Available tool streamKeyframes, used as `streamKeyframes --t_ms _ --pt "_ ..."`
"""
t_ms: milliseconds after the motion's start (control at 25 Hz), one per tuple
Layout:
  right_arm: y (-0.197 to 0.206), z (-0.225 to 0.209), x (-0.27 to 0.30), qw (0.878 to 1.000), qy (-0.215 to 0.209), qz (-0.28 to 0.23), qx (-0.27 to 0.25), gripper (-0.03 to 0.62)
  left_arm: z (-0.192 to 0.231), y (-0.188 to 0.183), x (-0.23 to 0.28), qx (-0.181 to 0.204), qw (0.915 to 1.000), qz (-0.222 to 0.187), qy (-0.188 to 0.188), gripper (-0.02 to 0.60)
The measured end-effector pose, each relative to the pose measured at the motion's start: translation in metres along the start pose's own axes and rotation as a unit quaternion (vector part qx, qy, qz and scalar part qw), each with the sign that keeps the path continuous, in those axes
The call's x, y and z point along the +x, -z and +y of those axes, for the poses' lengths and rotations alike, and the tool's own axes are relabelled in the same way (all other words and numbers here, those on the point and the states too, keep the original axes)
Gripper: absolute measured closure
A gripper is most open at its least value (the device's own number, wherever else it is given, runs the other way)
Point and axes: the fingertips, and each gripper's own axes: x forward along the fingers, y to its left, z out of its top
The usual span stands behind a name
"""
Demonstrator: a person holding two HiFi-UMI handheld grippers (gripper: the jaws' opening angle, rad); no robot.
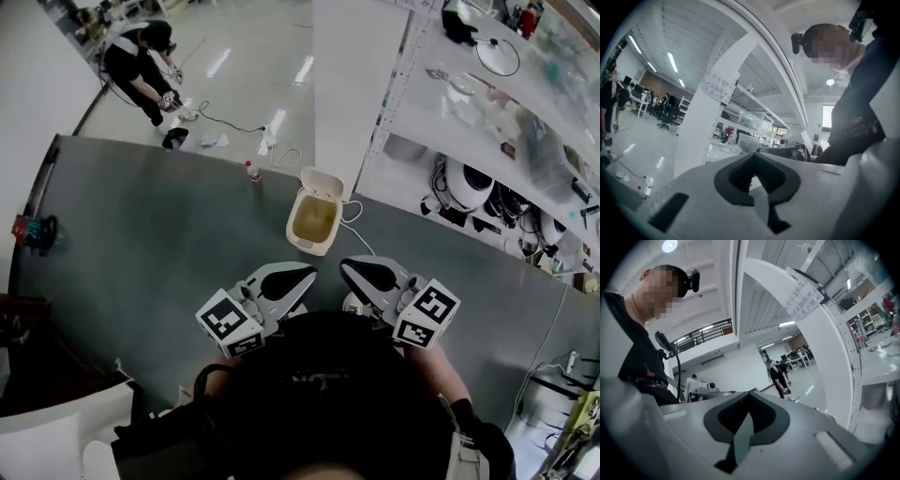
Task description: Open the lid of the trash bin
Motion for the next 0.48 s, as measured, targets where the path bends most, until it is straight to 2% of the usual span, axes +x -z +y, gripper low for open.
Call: streamKeyframes --t_ms 120,240,360,480 --pt "0.002 0.004 -0.008 1.000 0.009 -0.002 -0.001 0.586 -0.007 -0.004 -0.005 0.015 0.9999 -0.003 -0.001 0.577" --pt "0.002 0.003 -0.014 1.000 0.014 0.001 0.002 0.586 -0.007 -0.001 0.000 0.005 1.0000 0.006 -0.003 0.577" --pt "0.007 0.004 -0.017 1.000 0.013 0.006 0.007 0.586 -0.004 0.004 0.002 -0.016 0.9998 0.010 0.000 0.577" --pt "0.013 0.003 -0.018 1.000 0.012 0.009 0.016 0.586 0.002 0.008 0.006 -0.060 0.9982 0.008 0.007 0.577"
